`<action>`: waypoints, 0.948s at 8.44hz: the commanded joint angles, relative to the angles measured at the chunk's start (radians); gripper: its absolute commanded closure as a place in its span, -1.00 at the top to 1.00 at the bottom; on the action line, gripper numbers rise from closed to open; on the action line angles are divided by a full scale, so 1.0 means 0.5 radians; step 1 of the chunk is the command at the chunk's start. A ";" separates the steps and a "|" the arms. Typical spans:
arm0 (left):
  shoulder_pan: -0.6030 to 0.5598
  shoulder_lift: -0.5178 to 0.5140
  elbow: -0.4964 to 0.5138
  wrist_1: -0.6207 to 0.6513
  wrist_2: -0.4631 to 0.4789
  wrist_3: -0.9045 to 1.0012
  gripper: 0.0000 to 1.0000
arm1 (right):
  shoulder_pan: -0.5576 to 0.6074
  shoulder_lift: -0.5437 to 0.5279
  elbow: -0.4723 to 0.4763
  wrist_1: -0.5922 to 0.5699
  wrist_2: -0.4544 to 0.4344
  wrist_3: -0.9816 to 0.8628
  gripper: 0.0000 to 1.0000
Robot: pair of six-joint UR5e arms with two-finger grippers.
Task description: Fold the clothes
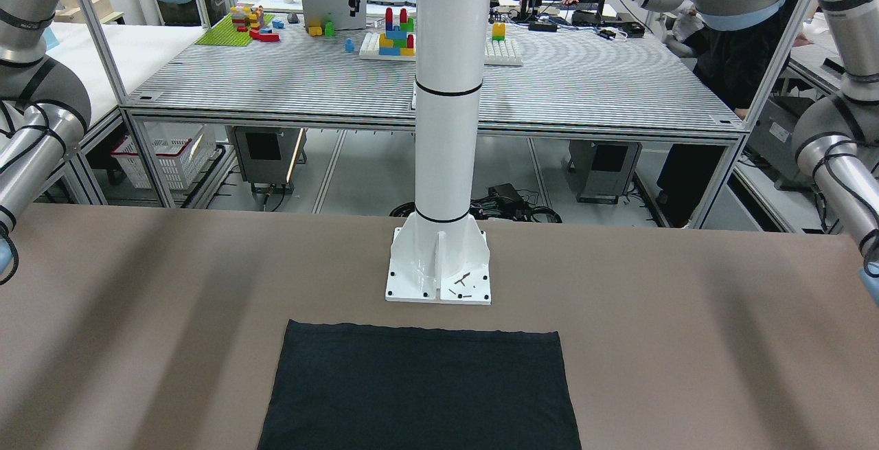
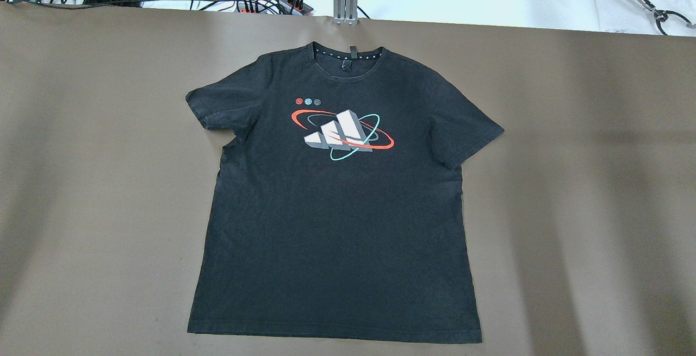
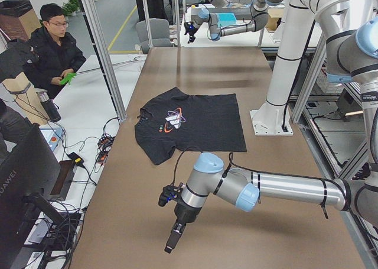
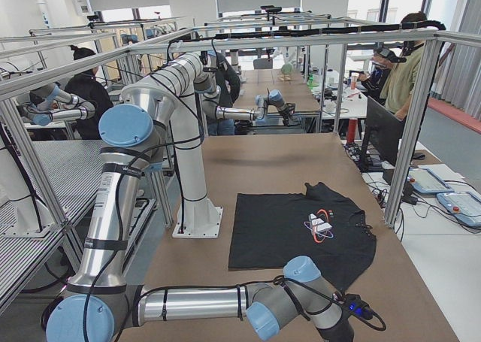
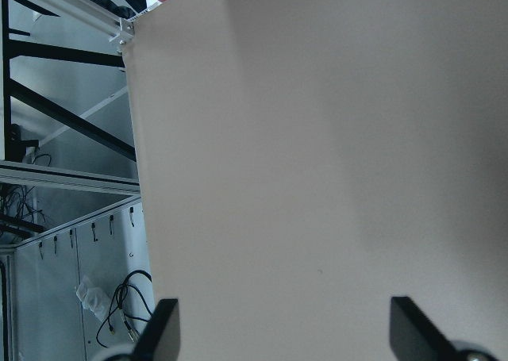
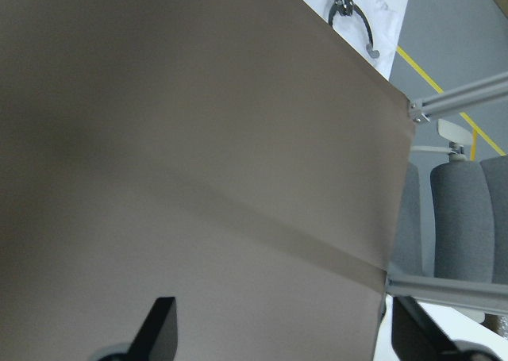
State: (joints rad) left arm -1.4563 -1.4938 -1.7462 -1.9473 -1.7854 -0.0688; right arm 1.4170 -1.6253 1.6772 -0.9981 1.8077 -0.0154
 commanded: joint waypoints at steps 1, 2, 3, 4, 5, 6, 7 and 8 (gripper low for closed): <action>0.001 0.024 0.001 -0.005 0.003 0.003 0.87 | -0.405 0.301 -0.023 0.027 0.238 0.827 0.90; 0.004 0.030 -0.005 -0.005 0.003 0.000 0.87 | -0.617 0.378 -0.035 0.027 0.226 1.141 0.90; 0.004 0.030 -0.002 -0.005 0.006 0.000 0.87 | -0.692 0.513 -0.111 0.027 0.220 1.287 0.89; 0.004 0.030 -0.002 -0.005 0.006 -0.003 0.87 | -0.708 0.626 -0.227 0.027 0.229 1.507 0.88; 0.010 0.030 -0.002 -0.002 0.006 -0.013 0.87 | -0.760 0.779 -0.377 0.033 0.241 1.707 0.84; 0.013 0.018 -0.002 -0.002 0.006 -0.022 0.87 | -0.784 0.851 -0.436 0.039 0.244 1.836 0.64; 0.013 0.012 -0.002 -0.002 0.006 -0.025 0.87 | -0.818 0.955 -0.567 0.039 0.265 1.984 0.60; 0.010 0.009 -0.005 -0.002 0.012 -0.025 0.87 | -0.852 1.083 -0.754 0.042 0.290 2.113 0.52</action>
State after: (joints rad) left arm -1.4505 -1.4848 -1.7473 -1.9484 -1.7824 -0.0788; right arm 1.0242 -1.1949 1.4444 -0.9798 1.9337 0.9045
